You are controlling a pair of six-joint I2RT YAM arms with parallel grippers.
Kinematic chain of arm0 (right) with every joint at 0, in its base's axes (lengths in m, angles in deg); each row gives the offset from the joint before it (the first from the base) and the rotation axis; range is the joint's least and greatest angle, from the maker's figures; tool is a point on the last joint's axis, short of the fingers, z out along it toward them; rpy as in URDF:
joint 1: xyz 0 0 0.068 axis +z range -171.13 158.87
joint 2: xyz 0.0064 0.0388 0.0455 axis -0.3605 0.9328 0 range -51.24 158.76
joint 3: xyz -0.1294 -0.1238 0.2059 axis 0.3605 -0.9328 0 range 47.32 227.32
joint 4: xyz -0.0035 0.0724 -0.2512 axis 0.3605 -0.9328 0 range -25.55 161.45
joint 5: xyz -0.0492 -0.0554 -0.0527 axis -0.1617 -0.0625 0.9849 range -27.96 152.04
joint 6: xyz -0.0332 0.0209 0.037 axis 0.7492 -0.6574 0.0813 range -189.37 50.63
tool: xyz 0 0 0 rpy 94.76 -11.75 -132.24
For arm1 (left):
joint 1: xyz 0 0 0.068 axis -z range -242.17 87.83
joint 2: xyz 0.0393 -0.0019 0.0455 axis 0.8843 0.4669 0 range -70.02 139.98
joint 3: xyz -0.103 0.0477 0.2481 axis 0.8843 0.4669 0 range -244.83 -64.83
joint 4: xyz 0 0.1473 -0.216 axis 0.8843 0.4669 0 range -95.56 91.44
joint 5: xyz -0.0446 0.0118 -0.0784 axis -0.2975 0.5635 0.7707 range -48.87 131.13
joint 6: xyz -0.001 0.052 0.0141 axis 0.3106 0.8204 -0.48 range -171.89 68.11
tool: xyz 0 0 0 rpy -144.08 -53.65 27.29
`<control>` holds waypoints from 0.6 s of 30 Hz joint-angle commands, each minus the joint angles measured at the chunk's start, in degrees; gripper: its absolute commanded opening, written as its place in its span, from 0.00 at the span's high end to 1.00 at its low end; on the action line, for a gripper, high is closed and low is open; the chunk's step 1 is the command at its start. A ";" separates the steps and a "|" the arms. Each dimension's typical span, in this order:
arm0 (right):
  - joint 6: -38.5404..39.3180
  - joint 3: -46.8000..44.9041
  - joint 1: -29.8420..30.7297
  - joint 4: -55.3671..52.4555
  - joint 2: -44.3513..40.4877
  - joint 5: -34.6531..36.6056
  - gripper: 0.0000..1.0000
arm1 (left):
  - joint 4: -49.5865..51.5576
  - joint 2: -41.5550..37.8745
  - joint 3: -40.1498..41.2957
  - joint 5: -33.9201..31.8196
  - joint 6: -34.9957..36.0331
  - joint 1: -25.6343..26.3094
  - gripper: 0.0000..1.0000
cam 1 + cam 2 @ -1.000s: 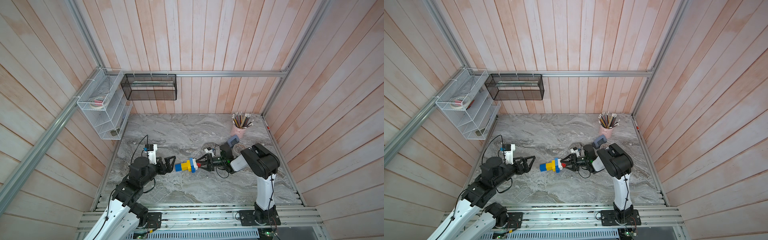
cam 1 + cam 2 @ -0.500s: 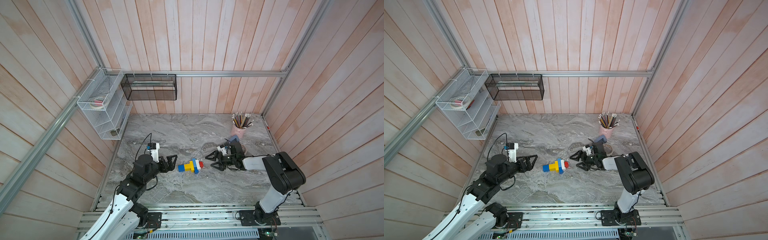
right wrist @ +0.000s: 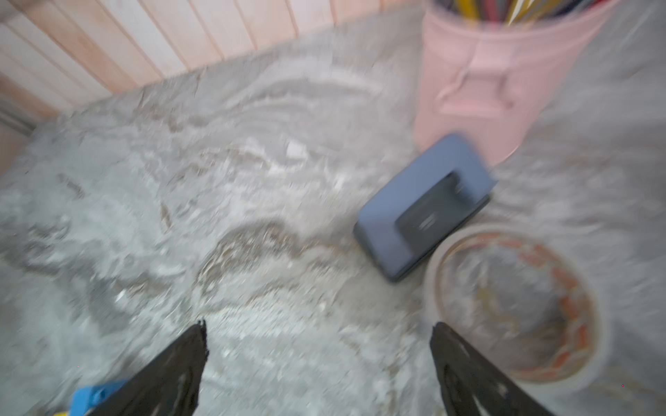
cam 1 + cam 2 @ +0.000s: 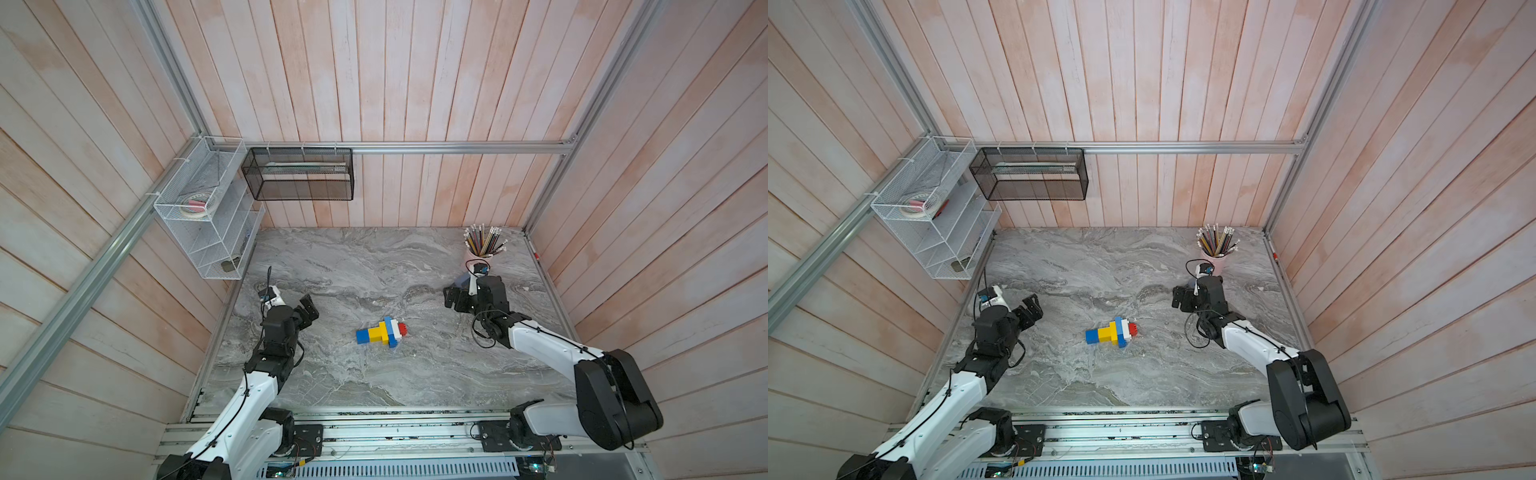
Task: Assemble a spoon with lego
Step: Reset both arms
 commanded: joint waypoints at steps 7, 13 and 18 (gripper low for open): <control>18.74 -18.31 -9.88 39.21 -2.64 17.03 0.02 | -61.45 21.39 15.70 -9.78 25.91 -1.68 0.00; 22.31 -25.06 -12.30 59.63 5.32 12.98 0.02 | -76.82 43.04 11.01 6.04 29.15 -4.69 0.00; 18.24 -23.19 -17.08 63.61 13.39 8.11 0.02 | -56.22 38.17 4.29 8.03 23.89 -7.97 0.00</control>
